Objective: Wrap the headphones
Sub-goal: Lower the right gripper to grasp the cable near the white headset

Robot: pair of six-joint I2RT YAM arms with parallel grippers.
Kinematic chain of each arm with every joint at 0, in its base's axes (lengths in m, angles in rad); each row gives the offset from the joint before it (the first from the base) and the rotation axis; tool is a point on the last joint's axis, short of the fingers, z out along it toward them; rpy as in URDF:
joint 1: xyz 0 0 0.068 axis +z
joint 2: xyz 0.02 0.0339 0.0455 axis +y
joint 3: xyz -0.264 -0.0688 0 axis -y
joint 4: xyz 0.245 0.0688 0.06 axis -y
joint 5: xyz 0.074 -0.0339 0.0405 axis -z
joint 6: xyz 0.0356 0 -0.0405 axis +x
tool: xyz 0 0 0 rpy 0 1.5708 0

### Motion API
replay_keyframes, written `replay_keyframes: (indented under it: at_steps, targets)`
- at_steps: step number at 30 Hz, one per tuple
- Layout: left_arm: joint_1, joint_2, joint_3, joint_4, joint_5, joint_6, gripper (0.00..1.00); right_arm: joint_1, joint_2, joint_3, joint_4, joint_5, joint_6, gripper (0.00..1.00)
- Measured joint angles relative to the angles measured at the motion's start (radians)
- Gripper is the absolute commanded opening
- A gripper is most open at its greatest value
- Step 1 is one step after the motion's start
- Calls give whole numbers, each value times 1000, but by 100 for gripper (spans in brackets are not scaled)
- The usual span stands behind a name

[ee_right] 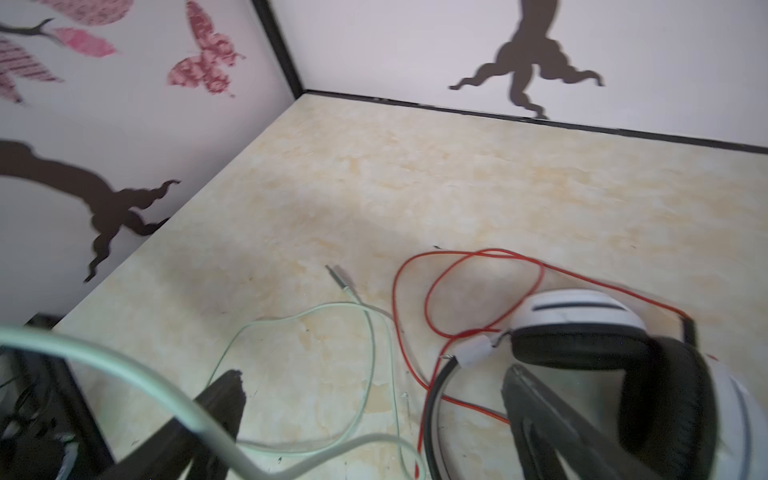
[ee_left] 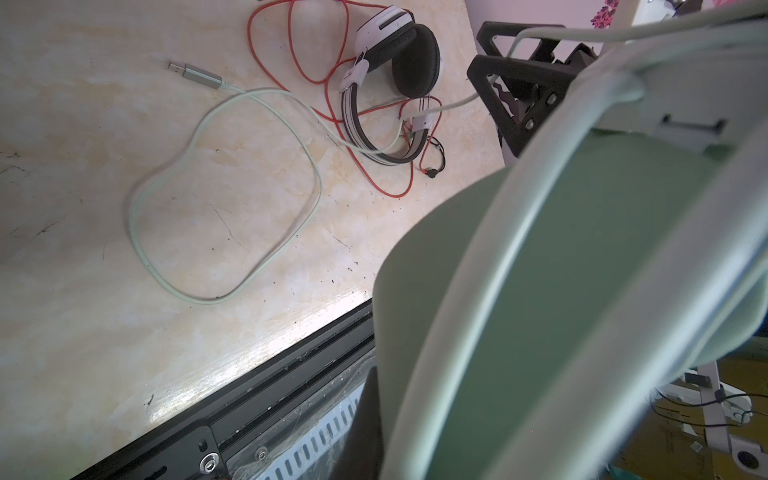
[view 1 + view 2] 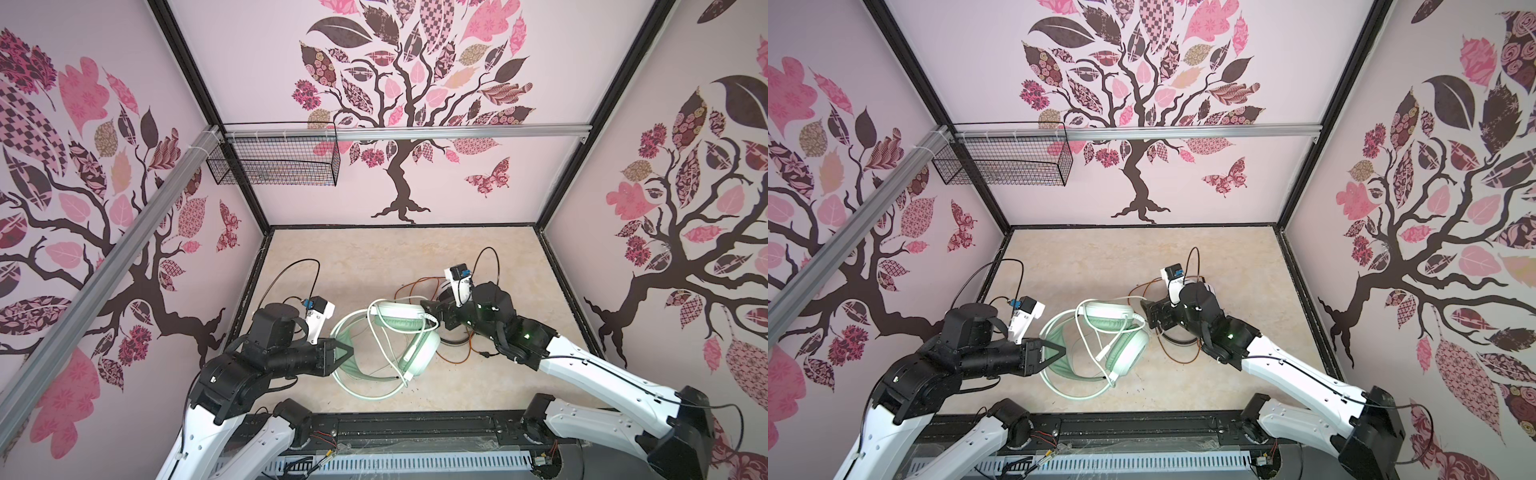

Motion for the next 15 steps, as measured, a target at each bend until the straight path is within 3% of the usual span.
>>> replay_keyframes:
  at_steps: [6,10,15]
  targets:
    - [0,19,29,-1,-10,-2,0,-1,31,19,-82,127,101,100]
    - [0,31,67,1,-22,-3,0,-1,38,-1,-61,118,110,100]
    - [0,39,130,-15,-33,-5,0,-1,-37,-137,3,59,121,99]
